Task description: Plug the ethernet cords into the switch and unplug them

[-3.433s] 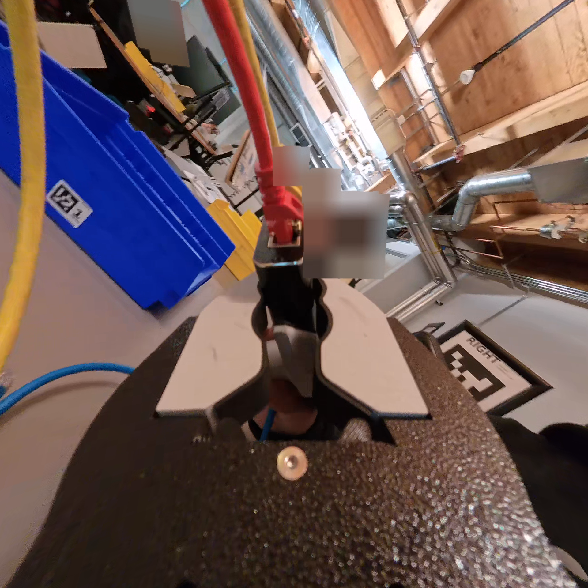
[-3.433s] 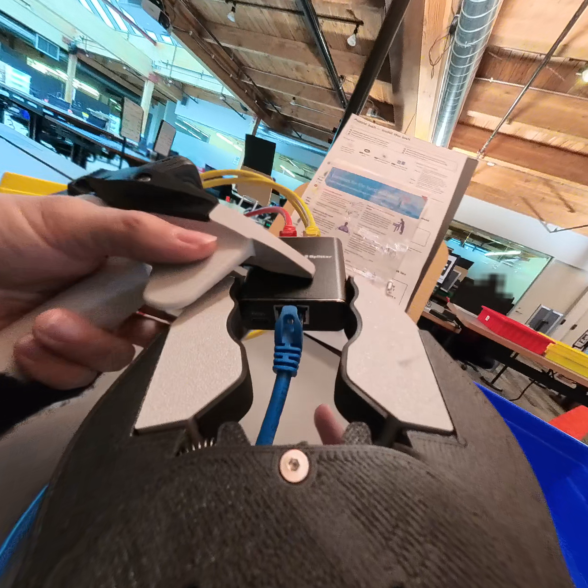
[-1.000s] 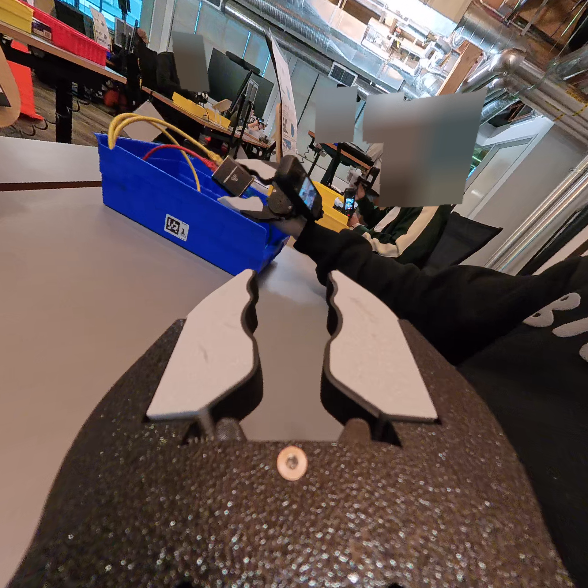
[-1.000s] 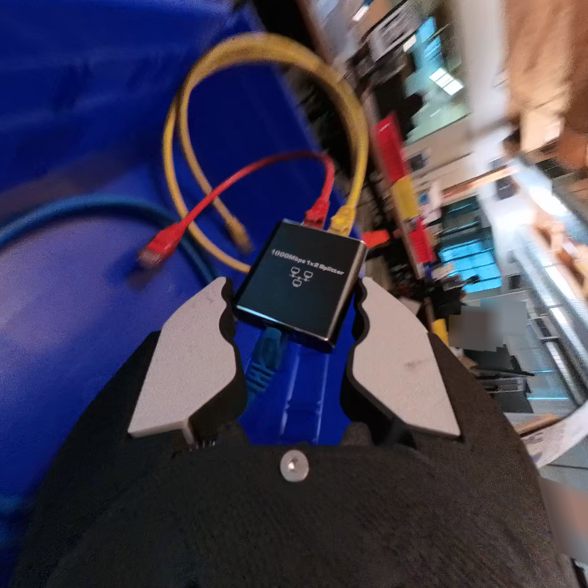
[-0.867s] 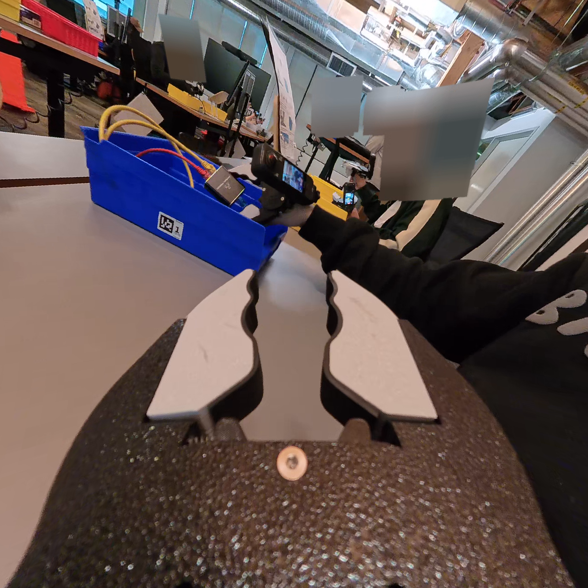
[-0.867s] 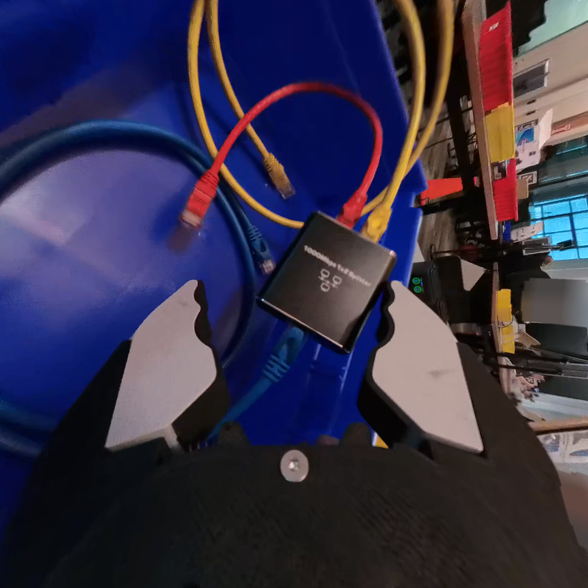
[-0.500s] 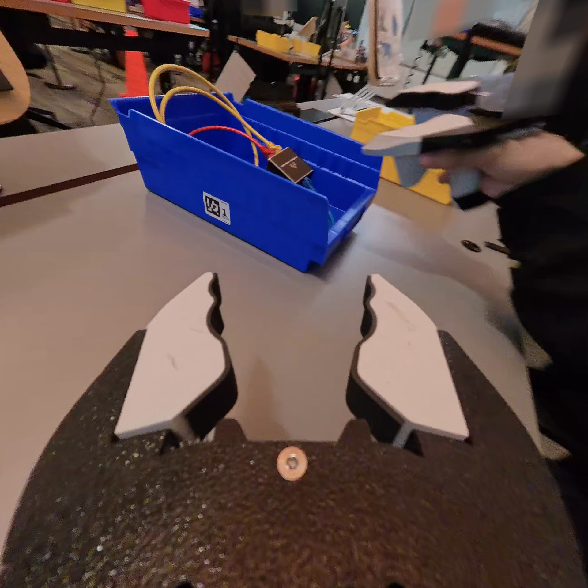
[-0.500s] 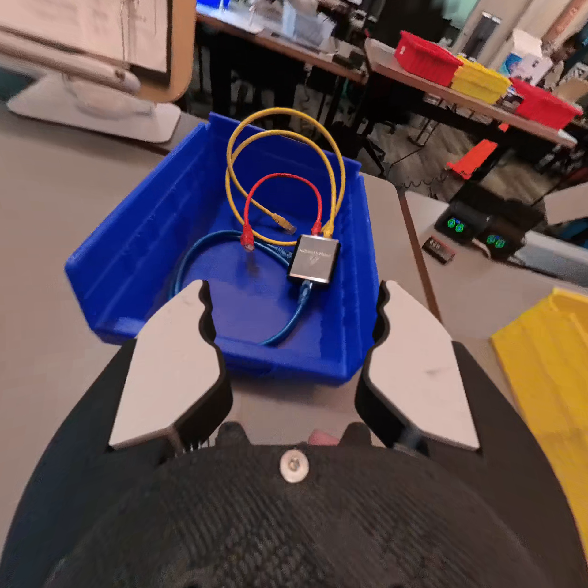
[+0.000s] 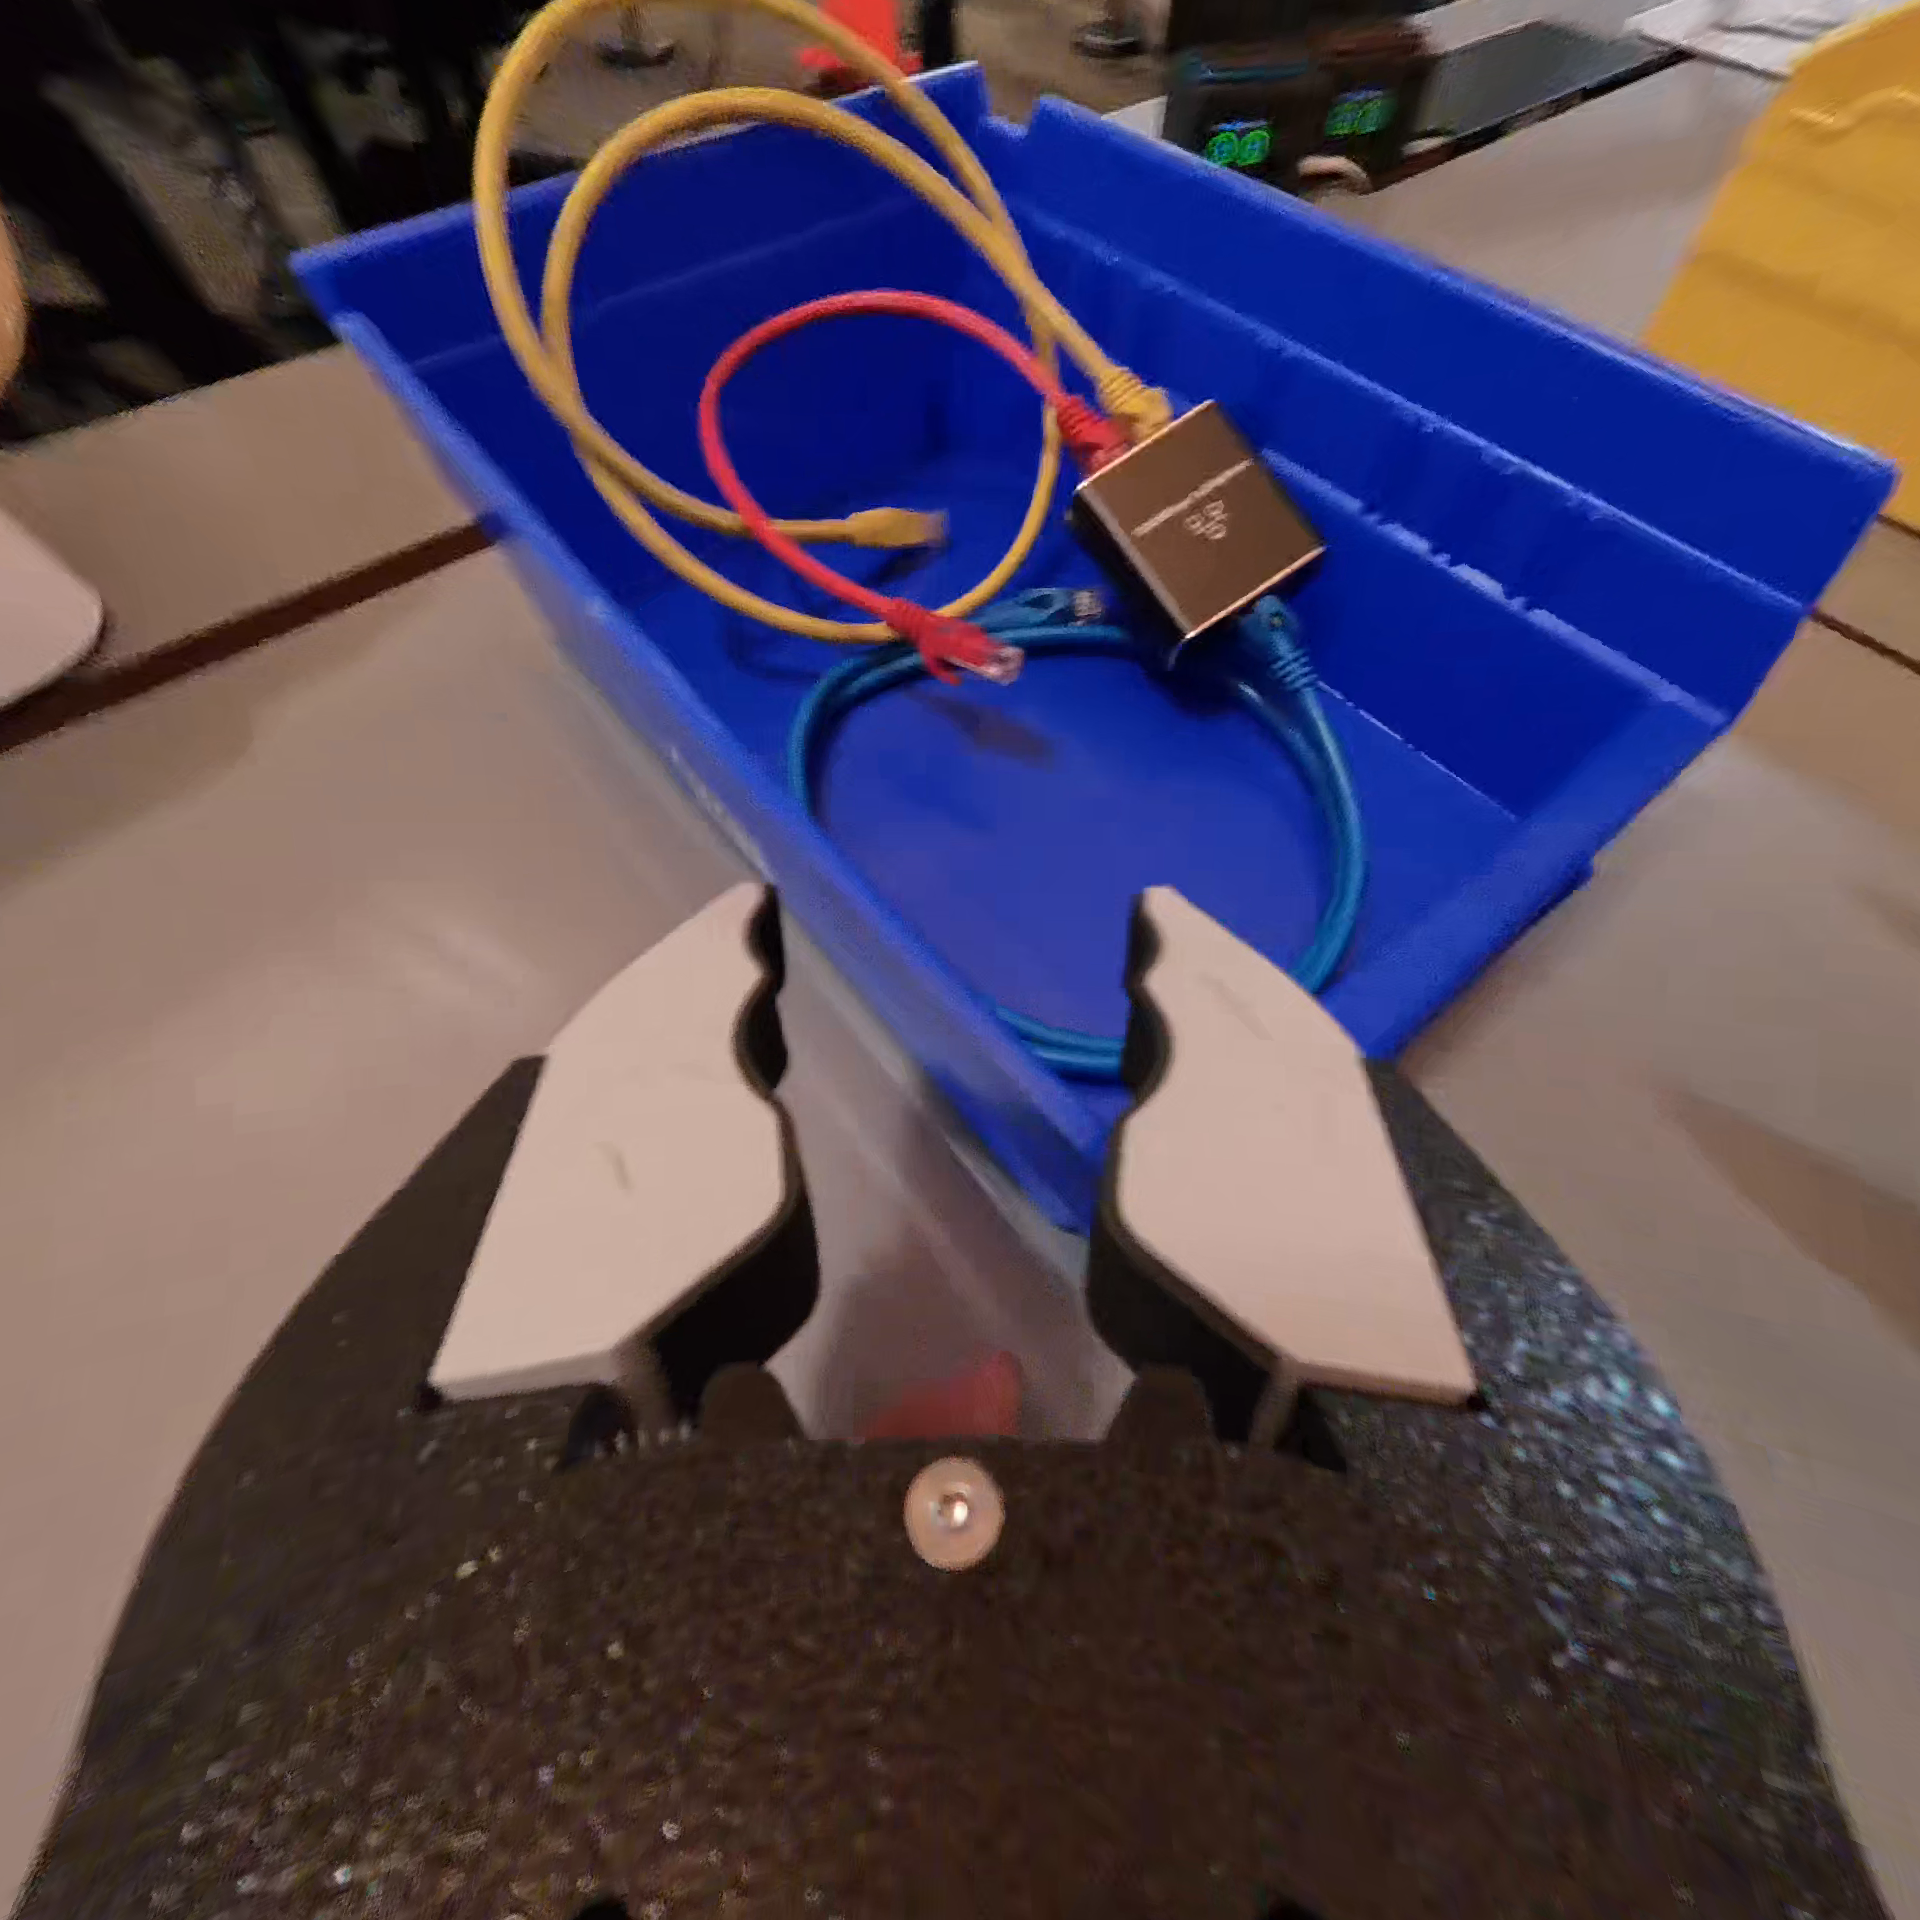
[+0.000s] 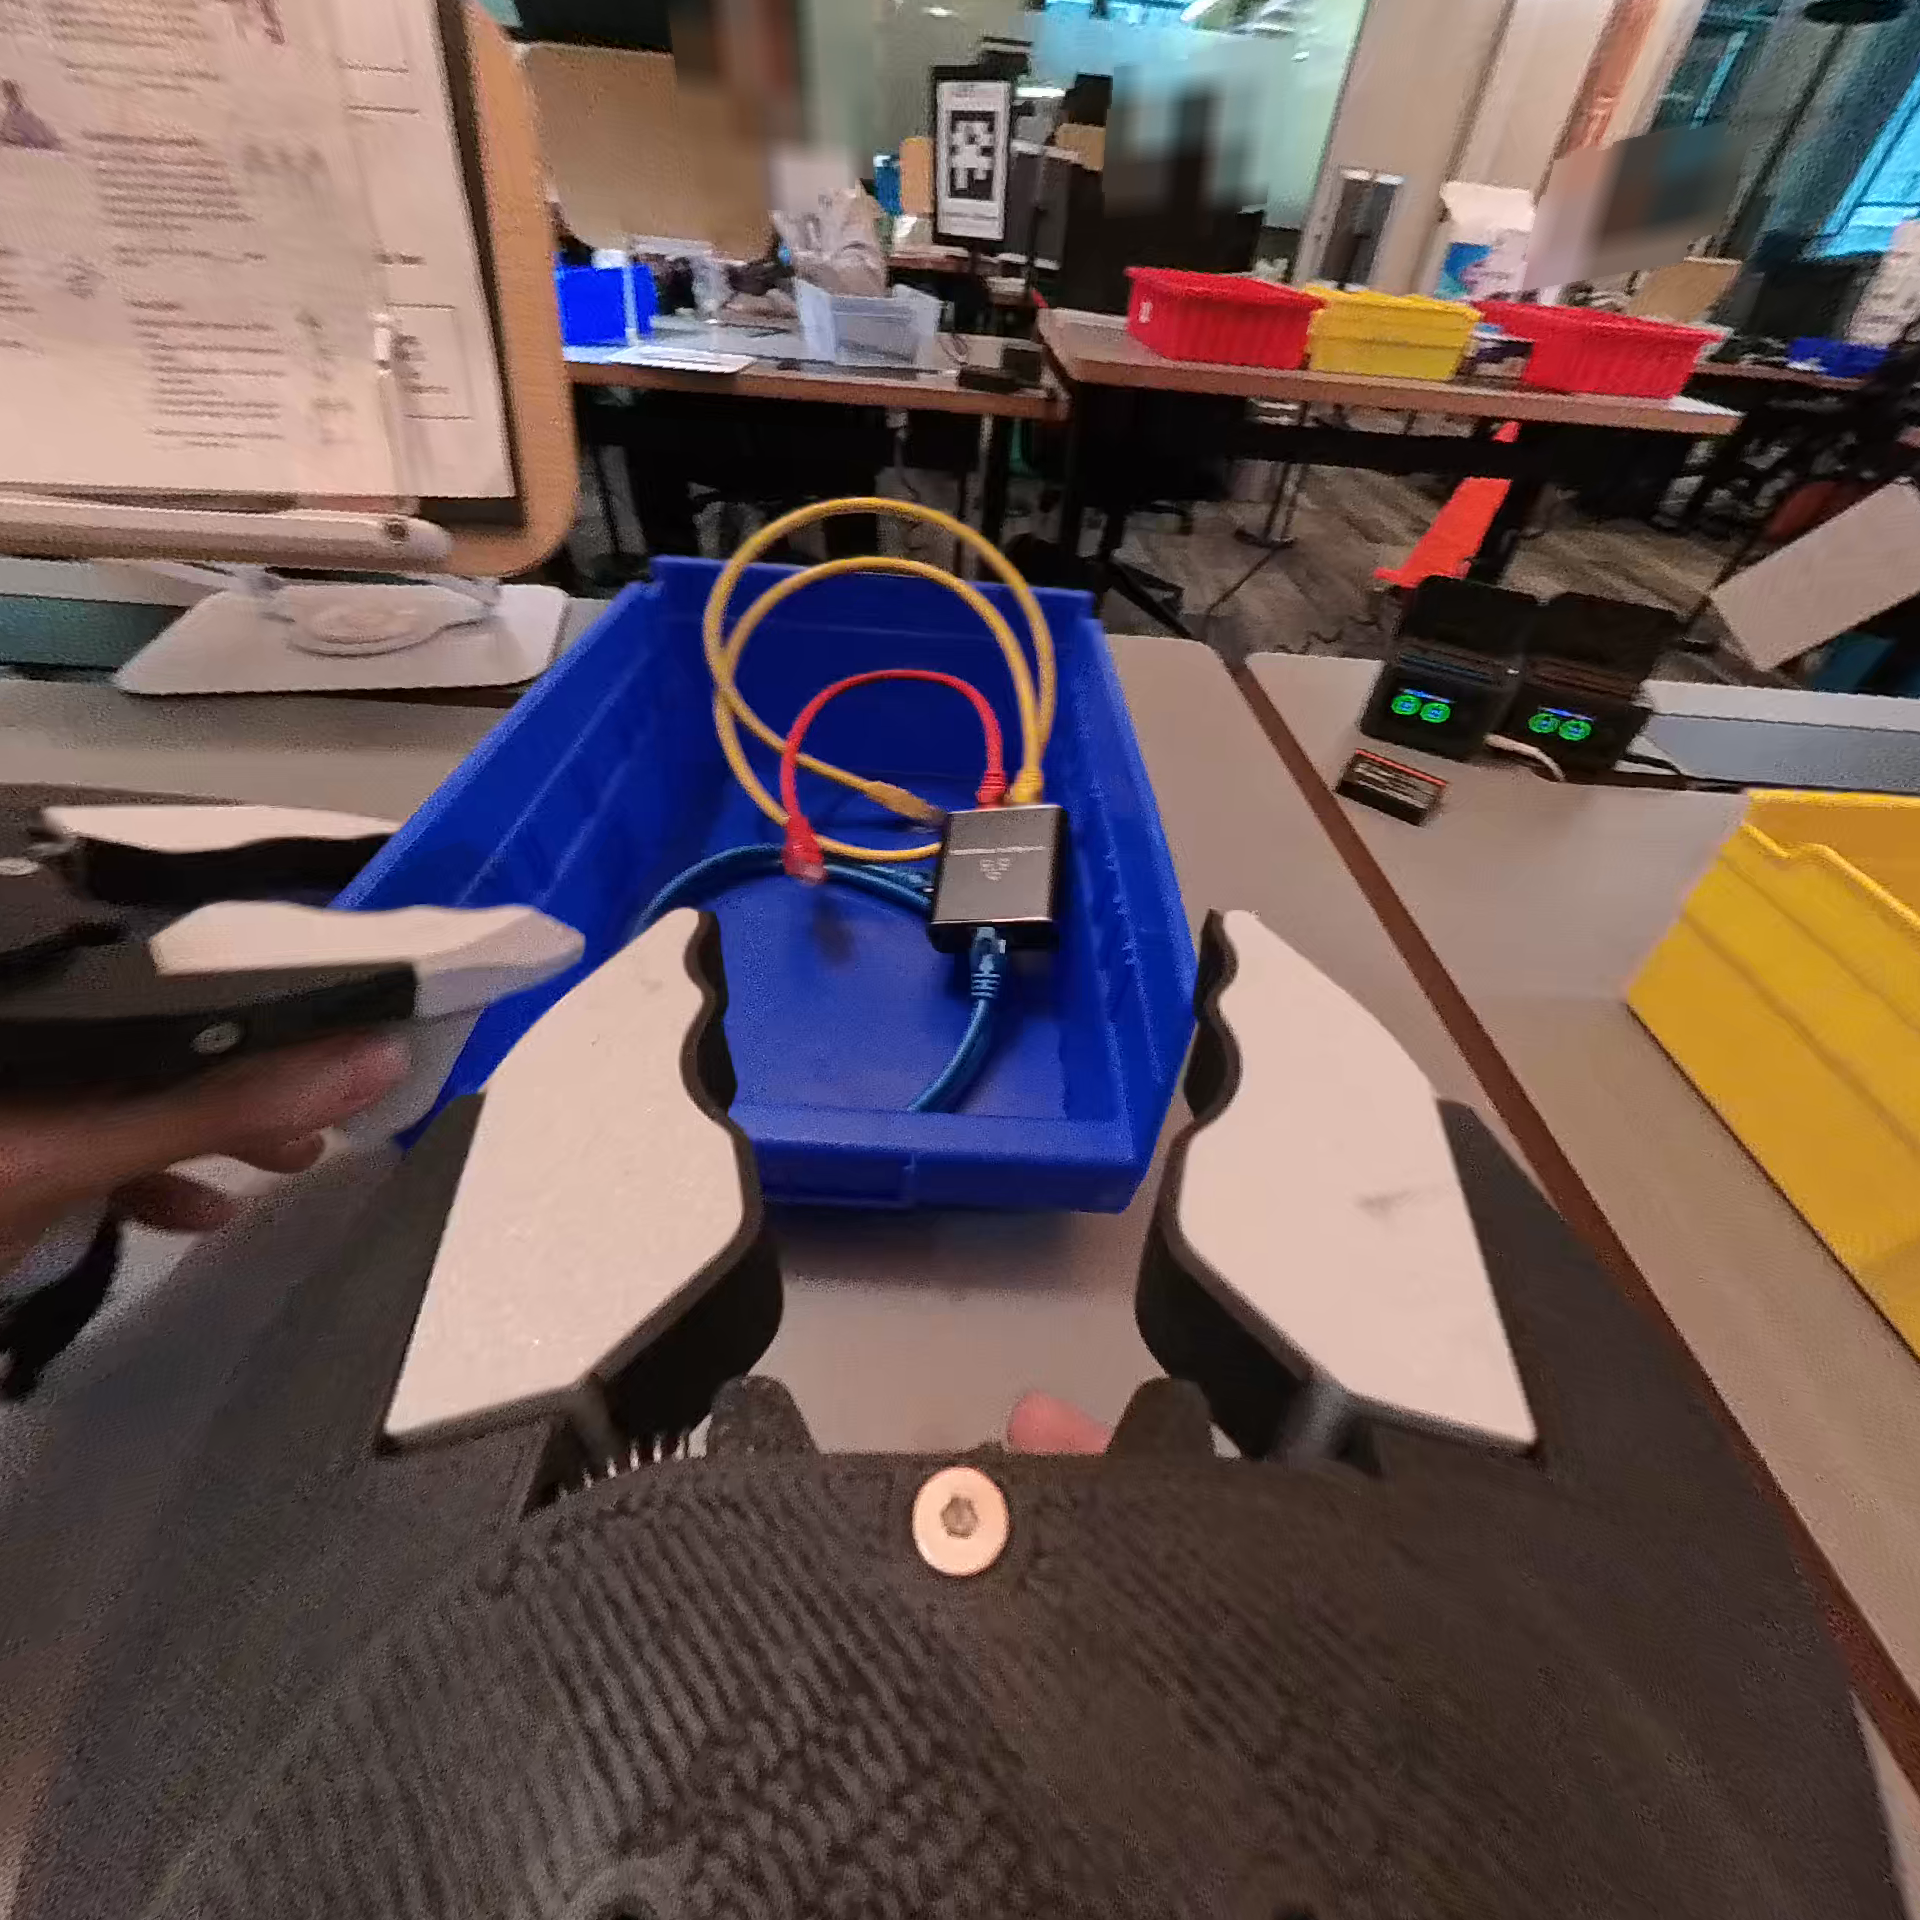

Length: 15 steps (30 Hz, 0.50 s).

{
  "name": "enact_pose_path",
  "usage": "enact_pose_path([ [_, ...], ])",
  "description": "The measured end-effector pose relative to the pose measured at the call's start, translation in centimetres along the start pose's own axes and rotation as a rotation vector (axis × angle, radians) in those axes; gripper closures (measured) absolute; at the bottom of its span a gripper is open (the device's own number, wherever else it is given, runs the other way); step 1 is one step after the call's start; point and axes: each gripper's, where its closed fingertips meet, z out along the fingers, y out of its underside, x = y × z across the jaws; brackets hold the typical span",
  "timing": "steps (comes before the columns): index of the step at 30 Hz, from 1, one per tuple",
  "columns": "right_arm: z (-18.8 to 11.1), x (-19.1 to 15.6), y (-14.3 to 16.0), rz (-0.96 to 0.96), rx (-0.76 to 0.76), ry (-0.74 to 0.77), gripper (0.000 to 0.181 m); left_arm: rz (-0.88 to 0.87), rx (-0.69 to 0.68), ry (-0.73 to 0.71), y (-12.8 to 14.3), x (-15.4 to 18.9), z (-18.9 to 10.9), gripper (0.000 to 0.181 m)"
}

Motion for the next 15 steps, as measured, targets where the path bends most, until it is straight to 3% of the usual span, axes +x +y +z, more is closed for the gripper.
enact_pose_path([
  [3, -0.1, -2.4, -0.4, -0.060, -0.018, -0.065, 0.092, -0.005, 0.031, -0.050, 0.2, -3.4, -0.7, 0.157],
  [6, -0.8, -5.8, -1.7, -0.130, 0.005, -0.163, 0.087, -0.011, 0.047, -0.094, 1.5, -8.1, -3.4, 0.175],
  [9, -2.1, -11.2, -3.3, -0.154, 0.042, -0.353, 0.088, -0.030, 0.066, -0.036, 3.8, -11.2, -8.0, 0.177],
  [15, -5.6, -23.8, -5.7, -0.109, 0.036, -0.730, 0.091, -0.092, 0.095, -0.068, 10.0, -16.9, -19.9, 0.177],
])
